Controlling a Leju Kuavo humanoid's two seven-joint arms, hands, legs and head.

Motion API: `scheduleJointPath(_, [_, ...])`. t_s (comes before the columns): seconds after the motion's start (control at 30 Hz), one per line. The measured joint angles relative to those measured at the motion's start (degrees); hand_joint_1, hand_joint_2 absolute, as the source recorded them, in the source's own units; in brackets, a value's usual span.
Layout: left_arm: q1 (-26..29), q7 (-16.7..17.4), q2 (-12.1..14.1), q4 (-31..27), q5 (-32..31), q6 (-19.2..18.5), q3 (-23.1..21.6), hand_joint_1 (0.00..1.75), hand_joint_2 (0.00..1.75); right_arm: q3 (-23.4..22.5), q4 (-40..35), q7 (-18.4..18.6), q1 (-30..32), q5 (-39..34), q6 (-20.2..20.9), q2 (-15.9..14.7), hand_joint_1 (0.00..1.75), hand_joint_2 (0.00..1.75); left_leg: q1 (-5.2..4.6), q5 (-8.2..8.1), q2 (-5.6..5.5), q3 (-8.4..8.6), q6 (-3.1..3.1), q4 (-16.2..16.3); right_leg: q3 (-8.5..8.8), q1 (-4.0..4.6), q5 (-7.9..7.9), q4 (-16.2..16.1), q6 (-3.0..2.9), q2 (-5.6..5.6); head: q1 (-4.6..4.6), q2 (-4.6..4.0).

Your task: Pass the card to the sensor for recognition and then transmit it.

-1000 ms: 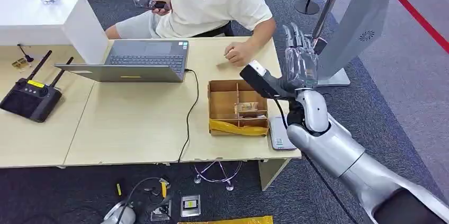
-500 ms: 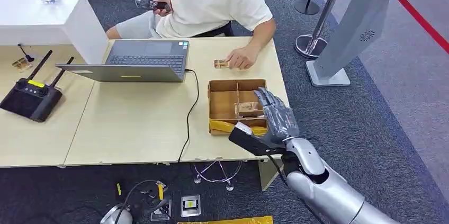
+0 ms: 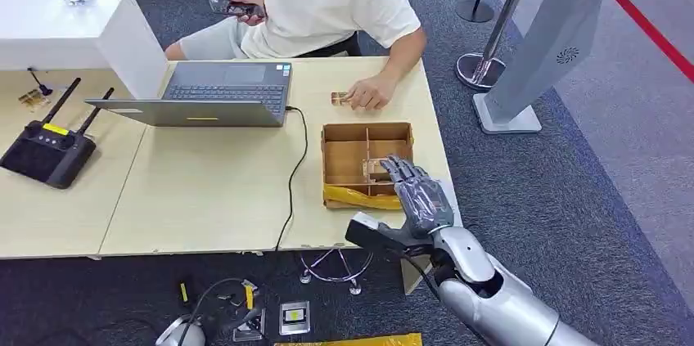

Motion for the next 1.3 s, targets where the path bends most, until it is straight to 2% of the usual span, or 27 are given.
scheduleJointPath(0.4, [0.0,0.35,0.0,-0.06,-0.2,0.0,-0.02,0.0,0.0,0.9,1.94,3.19,-0.56,5.4,-4.28,1.42,0.0,1.75,0.0,0.0,0.0,-0.02,0.0,0.0,0.0,0.0,0.0,0.0,0.0,0.0,0.0,0.0])
scheduleJointPath(0.5, [0.01,0.37,-0.02,-0.13,0.57,0.0,-0.02,0.0,0.0,0.92,3.63,3.96,-1.16,6.69,-5.8,2.12,0.0,1.75,0.0,0.0,-0.01,-0.02,0.0,0.0,0.0,0.0,0.0,0.0,0.0,-0.01,0.0,0.0])
scheduleJointPath(0.7, [0.16,0.37,-0.02,-0.46,2.43,0.0,-0.07,0.0,0.0,0.92,10.34,3.26,-2.71,6.25,-10.71,4.74,0.0,1.75,0.0,0.0,-0.01,-0.02,0.0,0.0,0.0,0.0,0.0,0.01,0.0,-0.01,0.0,0.0])
scheduleJointPath(0.97, [0.16,0.35,0.0,-0.63,3.39,0.0,-0.09,0.0,0.0,0.94,17.36,1.73,-4.19,5.6,-11.89,7.43,0.0,1.75,0.0,0.0,-0.02,-0.03,0.0,0.0,0.0,0.0,0.0,0.01,0.0,-0.01,0.0,0.0])
scheduleJointPath(1.3, [0.17,-0.11,0.0,-0.63,4.26,0.0,-0.11,0.0,0.0,0.96,21.61,1.58,-5.03,4.83,-12.39,8.79,0.0,1.75,0.0,0.0,-0.02,-0.03,0.0,0.0,0.0,0.0,0.0,0.0,0.0,-0.02,0.02,0.0])
